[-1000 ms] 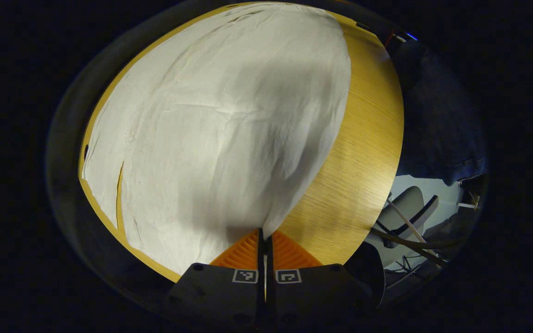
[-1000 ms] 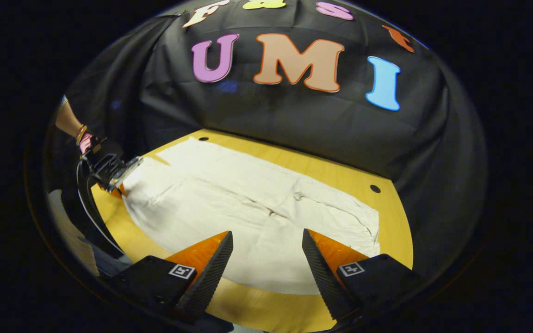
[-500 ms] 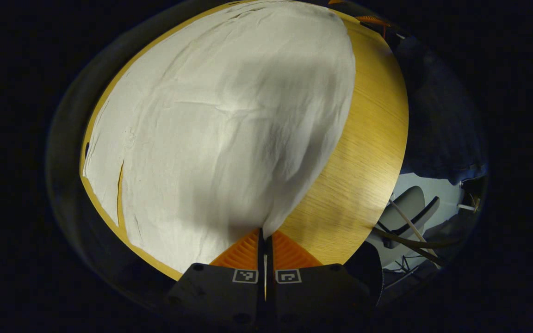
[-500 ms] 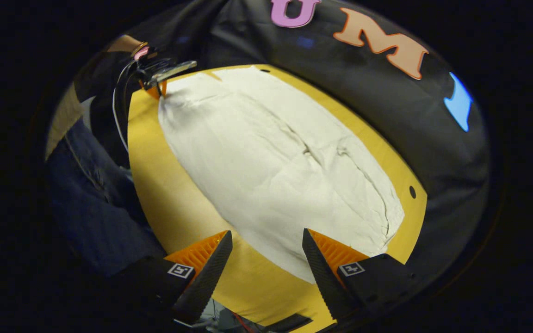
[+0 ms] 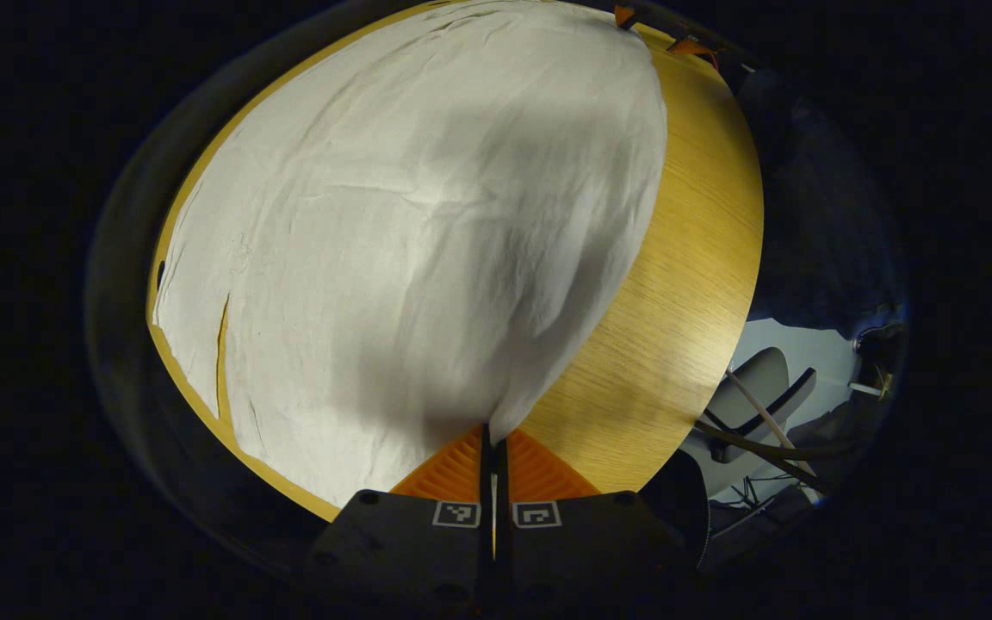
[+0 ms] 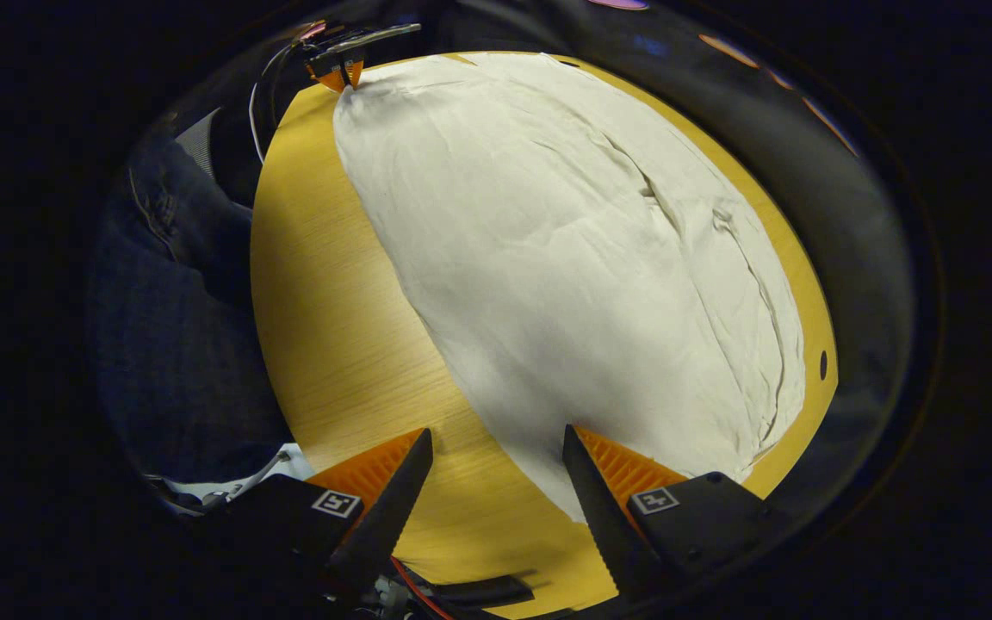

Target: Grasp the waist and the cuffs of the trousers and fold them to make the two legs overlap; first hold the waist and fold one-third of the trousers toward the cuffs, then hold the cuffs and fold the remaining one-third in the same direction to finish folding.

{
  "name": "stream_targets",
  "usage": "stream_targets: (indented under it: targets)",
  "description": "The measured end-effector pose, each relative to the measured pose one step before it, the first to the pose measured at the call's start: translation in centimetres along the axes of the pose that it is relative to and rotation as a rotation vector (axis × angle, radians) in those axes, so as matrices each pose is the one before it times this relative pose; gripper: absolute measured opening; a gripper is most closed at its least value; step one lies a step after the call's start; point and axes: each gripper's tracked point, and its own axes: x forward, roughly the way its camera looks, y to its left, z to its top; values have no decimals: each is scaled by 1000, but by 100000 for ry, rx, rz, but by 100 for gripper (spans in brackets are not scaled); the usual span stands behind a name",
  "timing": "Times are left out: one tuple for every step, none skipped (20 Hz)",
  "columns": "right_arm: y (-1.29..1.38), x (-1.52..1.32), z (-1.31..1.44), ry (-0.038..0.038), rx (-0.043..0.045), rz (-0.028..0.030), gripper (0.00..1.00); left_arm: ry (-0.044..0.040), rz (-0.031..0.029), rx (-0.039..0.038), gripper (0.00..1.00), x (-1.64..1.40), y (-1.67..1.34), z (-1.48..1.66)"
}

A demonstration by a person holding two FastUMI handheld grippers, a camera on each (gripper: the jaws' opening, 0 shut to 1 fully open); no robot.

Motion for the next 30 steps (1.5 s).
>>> stream_targets:
  targets:
    - [-164,279,-160,1272,968,1042,98,210,-107,-33,0,-35,-33,9]
    - [183,274,-282,1285,999,3301,98,111,-85,-208,0,1,6,-5]
    - [-77,11,25,715,1004,1041,97,245,-64,-279,0,112,68,3]
    - [-173,44,98,47,574,269,96,140,-142,-288,0,10,-27,-9]
    - [-202,-220,188,-354,442,-105,96,244,-210,-404,0,37,17,-20]
    - [-1,134,-89,276,496,-208,94,385,-172,-447,0,-2,3,29]
    - [9,-106,28,234,519,-276,85,114,-119,-204,0,3,35,16]
    - [6,114,-81,936,956,-506,84,263,-54,-12,0,-5,-28,4]
    - [-99,50,-89,1537,1735,-820,81,62,62,-11,0,0,-30,25]
    - [-93,86,-132,1676,2003,-559,70,113,81,-66,0,10,-19,46]
    - [-143,9,32,1251,1279,-735,64,-117,53,-141,0,-53,-66,62]
    - [40,-367,55,1117,622,-600,62,-84,-12,-263,0,3,-42,54]
    - [-102,-127,65,443,57,-912,48,-99,-54,-259,0,54,27,-25]
    - [-152,16,-86,208,-52,-1185,38,39,-20,-212,0,13,-25,2]
    - [-278,15,51,182,-517,-1387,23,47,-32,-96,0,-48,13,-6]
    - [4,141,-28,14,-560,-758,17,-24,-2,-18,0,-10,15,-45]
    - [137,-28,147,217,-698,-365,10,58,-9,-132,0,32,-6,-28]
    - [2,-43,168,561,590,-487,11,8,-63,-68,0,4,-42,-6]
    - [-193,-79,-368,1095,1333,-736,5,-92,-85,-118,0,-110,-98,38]
    - [-68,4,1,383,1323,-765,6,-187,76,-202,0,-41,-3,33]
    - [-103,15,6,-487,969,-824,3,-403,191,-149,0,36,27,-22]
    - [-100,-20,55,-752,1393,-1416,3,-610,233,270,0,41,17,17]
    - [-80,-52,46,-1052,1796,-2024,3,-280,-215,387,0,37,-36,-85]
    - [-177,-24,66,-1653,1737,-2755,3,696,-127,-134,0,-28,10,-11]
    - [-141,-96,127,-1535,1917,-2861,3,463,118,-230,0,-14,-18,-68]
    - [-72,-129,39,-1631,2452,-2792,3,-210,1702,-697,0,14,291,41]
    - [-124,-207,129,-1528,2991,-2437,3,-477,2602,-1100,0,40,246,-151]
    - [-30,-272,137,-1497,3358,-2021,3,152,2990,-1296,0,-215,408,-292]
    - [-164,-529,437,-2072,3223,-2068,3,-499,3394,-2318,0,-516,492,-126]
    - [-378,-681,793,-3328,3461,-2523,3,-2224,3671,-2714,0,-656,814,254]
